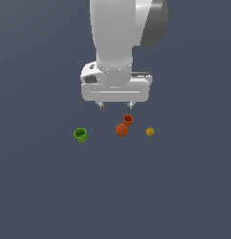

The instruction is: Pick up a designated object from a clutter of objects.

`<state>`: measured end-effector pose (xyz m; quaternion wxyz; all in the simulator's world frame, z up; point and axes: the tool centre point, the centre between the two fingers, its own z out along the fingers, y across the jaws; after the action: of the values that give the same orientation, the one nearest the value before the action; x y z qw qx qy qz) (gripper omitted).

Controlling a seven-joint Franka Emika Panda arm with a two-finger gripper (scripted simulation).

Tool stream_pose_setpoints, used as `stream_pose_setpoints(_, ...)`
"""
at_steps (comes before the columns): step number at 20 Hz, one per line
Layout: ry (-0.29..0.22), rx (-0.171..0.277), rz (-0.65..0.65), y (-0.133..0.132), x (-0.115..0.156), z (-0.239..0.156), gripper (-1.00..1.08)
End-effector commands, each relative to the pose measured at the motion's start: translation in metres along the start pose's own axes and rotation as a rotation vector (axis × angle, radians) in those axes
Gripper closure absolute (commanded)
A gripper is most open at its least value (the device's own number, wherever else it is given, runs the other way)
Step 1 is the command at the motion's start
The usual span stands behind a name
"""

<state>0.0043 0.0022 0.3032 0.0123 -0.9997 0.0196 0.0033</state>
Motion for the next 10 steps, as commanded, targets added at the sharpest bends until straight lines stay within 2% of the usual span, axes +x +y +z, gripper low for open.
stream_pose_setpoints(1, 0.000, -0.002, -0.009, 0.002, 0.000, 0.002, -0.92)
stream_pose_setpoints(10, -0.003, -0.020, -0.100, 0.022, 0.004, 0.020, -0.92)
